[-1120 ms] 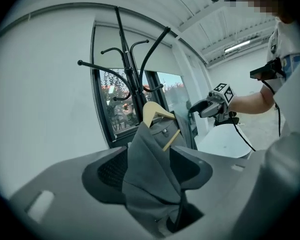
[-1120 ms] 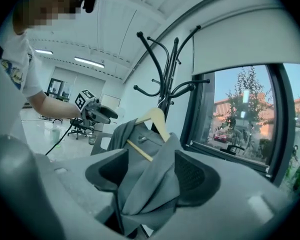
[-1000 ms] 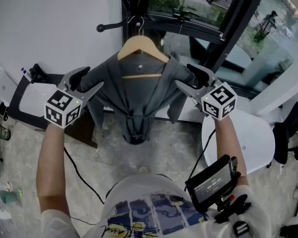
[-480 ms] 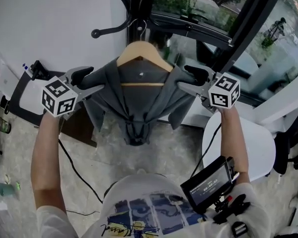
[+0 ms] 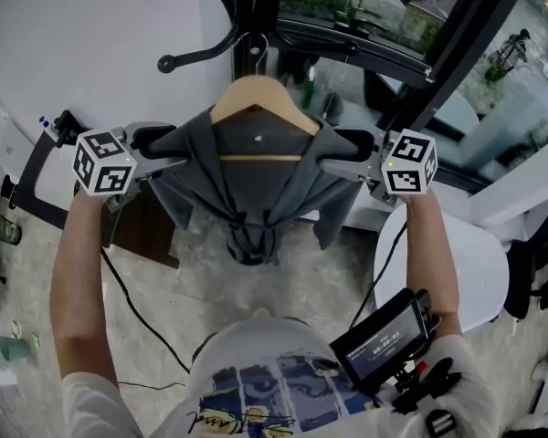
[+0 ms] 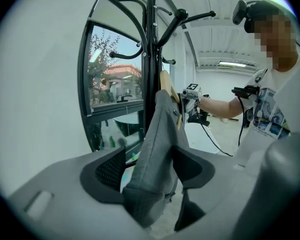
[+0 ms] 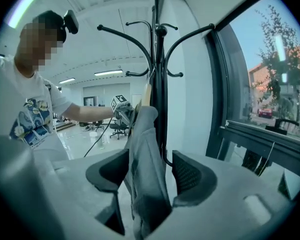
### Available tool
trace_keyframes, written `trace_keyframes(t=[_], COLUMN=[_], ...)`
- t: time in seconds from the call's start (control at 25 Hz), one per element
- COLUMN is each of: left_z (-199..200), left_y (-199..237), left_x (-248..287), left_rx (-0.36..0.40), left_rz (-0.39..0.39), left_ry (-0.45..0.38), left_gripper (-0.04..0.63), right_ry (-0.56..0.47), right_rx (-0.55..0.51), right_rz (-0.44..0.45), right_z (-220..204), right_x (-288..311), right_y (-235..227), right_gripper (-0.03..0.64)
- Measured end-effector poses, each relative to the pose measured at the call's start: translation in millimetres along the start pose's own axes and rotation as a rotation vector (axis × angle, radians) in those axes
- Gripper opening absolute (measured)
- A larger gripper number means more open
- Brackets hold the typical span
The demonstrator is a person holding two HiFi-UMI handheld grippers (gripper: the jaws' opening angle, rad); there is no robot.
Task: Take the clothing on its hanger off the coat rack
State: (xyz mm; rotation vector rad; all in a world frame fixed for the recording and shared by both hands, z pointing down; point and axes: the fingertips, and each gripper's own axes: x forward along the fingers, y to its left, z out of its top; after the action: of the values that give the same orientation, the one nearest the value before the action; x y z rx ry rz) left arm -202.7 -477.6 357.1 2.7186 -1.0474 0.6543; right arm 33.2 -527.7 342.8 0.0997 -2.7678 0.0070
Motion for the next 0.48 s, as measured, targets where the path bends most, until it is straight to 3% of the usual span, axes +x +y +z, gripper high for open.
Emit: trace_keyframes(t=[0.08, 0.28, 0.36, 0.44, 0.48], left_z=[-2, -2, 1, 4, 5], left_y=[-5, -8, -11, -13, -14], left_x=[2, 1, -2, -6, -8], left_rx=[-0.014, -0.012, -0.014, -0.007, 0.001], left_rz=[-0.038, -0.097, -0.120, -0.123, -0.120], left_ry=[-0.010, -0.026, -0.048, -0.080, -0.089], left_gripper=[0.261, 0.211, 0.179, 0.095, 0.089], right_ry=[-0.009, -0.007, -0.011, -0.010, -0.009], right_rx=[0.008, 0.005, -0.004, -0.019, -0.023], right_rz=[0.014, 0.057, 0.068, 0.079, 0.081], right_z=[0, 2, 4, 4, 4], right_x=[1, -2, -4, -5, -4], right_y=[0, 3, 3, 6, 6], right_gripper=[0.220, 0.164, 0.101, 0.071, 0.069])
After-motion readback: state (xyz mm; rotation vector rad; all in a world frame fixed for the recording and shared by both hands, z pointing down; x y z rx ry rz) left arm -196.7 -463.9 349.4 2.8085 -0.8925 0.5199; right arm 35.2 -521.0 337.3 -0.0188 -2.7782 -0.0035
